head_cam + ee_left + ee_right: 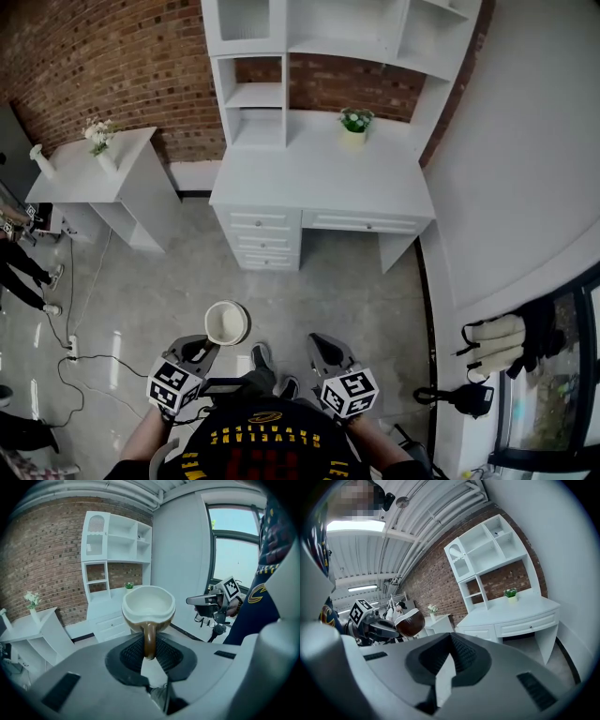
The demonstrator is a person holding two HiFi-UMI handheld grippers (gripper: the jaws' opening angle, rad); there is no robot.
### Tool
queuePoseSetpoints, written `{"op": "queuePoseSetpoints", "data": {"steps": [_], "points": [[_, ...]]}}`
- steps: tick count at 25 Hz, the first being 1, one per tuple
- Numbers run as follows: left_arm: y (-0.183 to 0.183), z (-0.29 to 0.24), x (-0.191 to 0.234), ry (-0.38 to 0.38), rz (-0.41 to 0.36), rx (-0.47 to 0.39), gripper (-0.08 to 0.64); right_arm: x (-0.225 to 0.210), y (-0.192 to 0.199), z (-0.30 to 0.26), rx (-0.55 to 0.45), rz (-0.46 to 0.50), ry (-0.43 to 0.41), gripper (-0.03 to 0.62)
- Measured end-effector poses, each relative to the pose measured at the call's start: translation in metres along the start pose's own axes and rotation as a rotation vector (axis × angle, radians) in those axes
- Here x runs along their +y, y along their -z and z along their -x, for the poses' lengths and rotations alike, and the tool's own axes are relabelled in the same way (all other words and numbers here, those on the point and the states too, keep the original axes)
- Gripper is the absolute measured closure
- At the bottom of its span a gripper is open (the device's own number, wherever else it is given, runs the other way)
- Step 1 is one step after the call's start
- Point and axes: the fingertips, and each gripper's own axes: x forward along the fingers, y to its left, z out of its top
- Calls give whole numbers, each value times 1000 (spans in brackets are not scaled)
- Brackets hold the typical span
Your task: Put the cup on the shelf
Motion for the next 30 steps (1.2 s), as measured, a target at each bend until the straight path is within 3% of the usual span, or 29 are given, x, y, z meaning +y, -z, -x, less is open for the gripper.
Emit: {"op": "queuePoseSetpoints", "data": {"steps": [13, 30], "points": [[-20, -56, 45, 41, 18, 0, 517, -44, -18, -50, 27, -3, 45, 598], [-78, -144, 185, 65, 46, -23, 517, -100, -84, -185, 41, -7, 114, 598]]}}
